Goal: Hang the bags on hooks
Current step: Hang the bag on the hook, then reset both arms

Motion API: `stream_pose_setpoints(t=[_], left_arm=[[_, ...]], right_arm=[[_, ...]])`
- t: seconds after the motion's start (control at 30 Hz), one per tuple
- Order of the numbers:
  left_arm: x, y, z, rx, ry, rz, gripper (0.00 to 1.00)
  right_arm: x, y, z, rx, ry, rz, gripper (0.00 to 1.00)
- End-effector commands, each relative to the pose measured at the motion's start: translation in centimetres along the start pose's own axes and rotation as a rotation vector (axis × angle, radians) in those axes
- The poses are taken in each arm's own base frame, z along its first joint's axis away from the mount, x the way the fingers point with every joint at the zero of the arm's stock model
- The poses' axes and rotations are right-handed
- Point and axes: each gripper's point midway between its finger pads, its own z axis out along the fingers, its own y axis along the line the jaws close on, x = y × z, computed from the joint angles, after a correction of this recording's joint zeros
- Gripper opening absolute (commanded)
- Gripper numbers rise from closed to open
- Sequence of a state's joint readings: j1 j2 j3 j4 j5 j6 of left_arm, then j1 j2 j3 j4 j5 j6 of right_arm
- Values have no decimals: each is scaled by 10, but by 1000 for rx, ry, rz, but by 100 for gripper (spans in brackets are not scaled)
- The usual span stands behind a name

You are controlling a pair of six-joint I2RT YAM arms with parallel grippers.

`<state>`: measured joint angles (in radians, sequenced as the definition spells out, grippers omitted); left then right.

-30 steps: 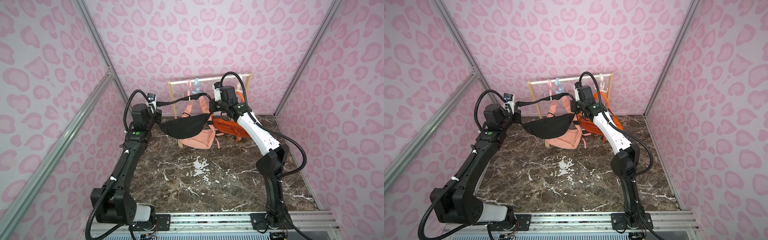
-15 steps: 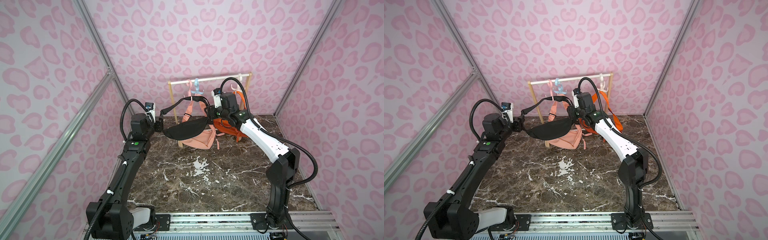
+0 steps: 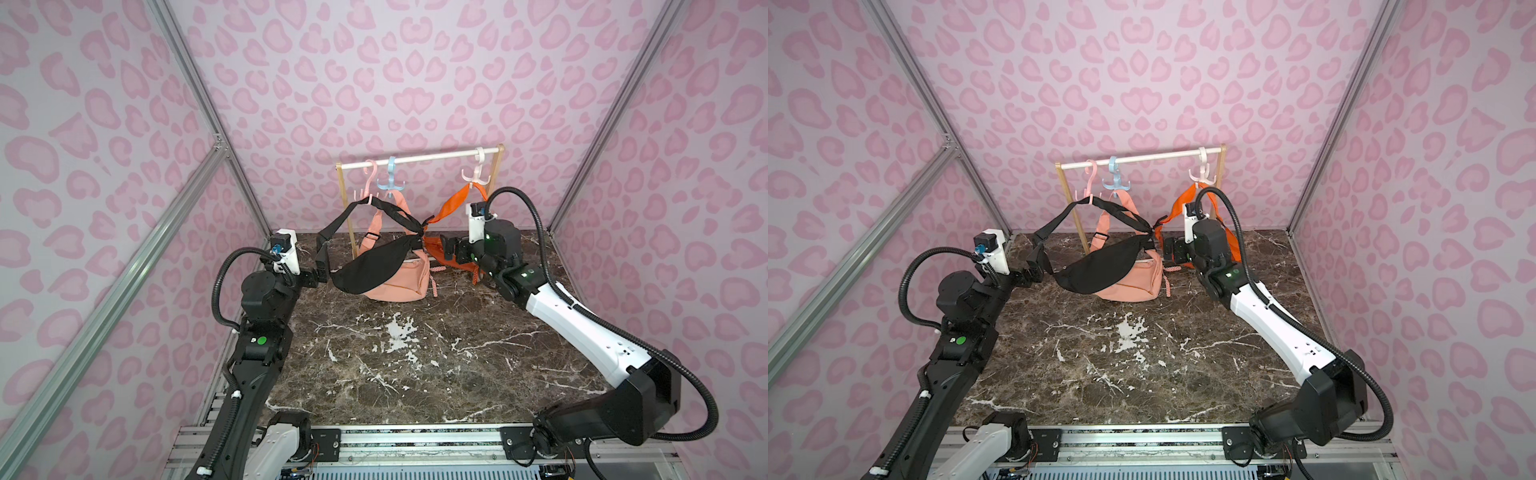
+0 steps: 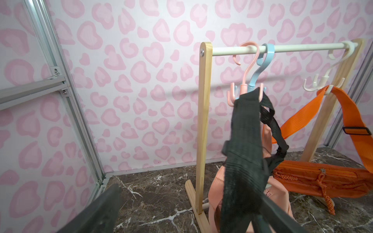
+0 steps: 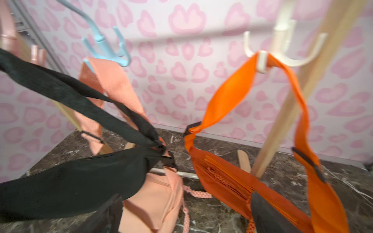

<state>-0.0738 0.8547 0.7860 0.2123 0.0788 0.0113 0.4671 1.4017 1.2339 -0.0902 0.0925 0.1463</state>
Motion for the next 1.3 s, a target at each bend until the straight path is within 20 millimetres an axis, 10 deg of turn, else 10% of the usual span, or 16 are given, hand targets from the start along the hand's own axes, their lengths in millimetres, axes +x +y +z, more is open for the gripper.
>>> stream_pose_setpoints(t=[0.0, 0.3, 0.97, 1.27], left_arm=[[-9, 2, -2, -13, -79, -16, 97], [18, -21, 45, 143, 98, -19, 97], [53, 22, -35, -146, -122, -21, 97], [118, 41, -44, -266, -24, 4, 97]], right_arm=[[2, -28, -4, 91, -44, 15, 99], [28, -38, -4, 125, 8, 43, 99], [153, -171, -1, 520, 88, -36, 99], [176, -191, -23, 615, 61, -83, 99]])
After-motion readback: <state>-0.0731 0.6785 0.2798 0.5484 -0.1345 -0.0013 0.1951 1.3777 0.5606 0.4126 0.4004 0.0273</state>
